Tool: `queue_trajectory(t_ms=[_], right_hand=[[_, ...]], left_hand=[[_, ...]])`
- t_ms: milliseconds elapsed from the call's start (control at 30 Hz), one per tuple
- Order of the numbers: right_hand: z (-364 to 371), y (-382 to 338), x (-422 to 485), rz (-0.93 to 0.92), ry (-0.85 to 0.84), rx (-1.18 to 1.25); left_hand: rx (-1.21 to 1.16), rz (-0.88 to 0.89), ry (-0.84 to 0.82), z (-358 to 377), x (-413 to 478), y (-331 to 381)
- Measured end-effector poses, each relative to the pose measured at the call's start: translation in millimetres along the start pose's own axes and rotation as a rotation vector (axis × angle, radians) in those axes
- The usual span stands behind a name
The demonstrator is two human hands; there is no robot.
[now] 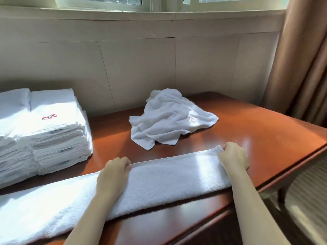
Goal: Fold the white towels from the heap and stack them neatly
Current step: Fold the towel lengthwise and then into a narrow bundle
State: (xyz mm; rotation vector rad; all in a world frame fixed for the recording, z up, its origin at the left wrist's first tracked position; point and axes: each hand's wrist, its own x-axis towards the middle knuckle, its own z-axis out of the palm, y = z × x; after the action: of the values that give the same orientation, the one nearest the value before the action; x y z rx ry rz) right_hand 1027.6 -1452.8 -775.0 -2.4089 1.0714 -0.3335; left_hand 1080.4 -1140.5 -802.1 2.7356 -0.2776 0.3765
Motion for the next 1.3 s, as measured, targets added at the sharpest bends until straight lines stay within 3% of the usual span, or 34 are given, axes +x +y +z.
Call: queue_trajectory(t_ms=[200,333,500,633,700,800,933,1200,1300], right_hand=[[9.5,-7.2,-9.9,-0.008,0.141,-0.029],[20.9,-33.5,-37.5,-0.213,0.204,-0.176],[57.2,-101.7,-114.8,-0.87,-0.044,-0.188],[95.7,-128.2,-164.1,-1.089,-0.404,-0.186],[108.9,-131.4,-175.7,-1.123,-0.452,-0.34],[118.0,-141.1,-180.0,-1.052,-0.468,-0.398],[126.7,-163.1,-187.8,-0.976,-0.456,-0.354],[142.5,-179.3,-199.9,-1.055,-0.447,-0.258],[142.2,-178.3,-198.6,-1.065,-0.48,-0.249]], left_hand=[[0.046,-0.018,0.021,4.5,1.8,3.4],[-0.027,-0.059,0.121,4.4,1.8,12.6],[-0.107,0.017,0.025,-11.2,0.2,1.6],[-0.205,0.004,-0.198,-44.5,-15.7,-44.2],[-0.041,-0.095,-0.282,-60.4,-38.2,-83.3],[0.181,-0.293,-0.266,-88.3,-85.2,-151.0],[0.205,-0.527,-0.187,-120.6,-127.8,-214.2],[0.321,-0.558,-0.139,-123.4,-115.8,-258.6],[0.308,-0.707,-0.153,-133.7,-114.9,-267.3]])
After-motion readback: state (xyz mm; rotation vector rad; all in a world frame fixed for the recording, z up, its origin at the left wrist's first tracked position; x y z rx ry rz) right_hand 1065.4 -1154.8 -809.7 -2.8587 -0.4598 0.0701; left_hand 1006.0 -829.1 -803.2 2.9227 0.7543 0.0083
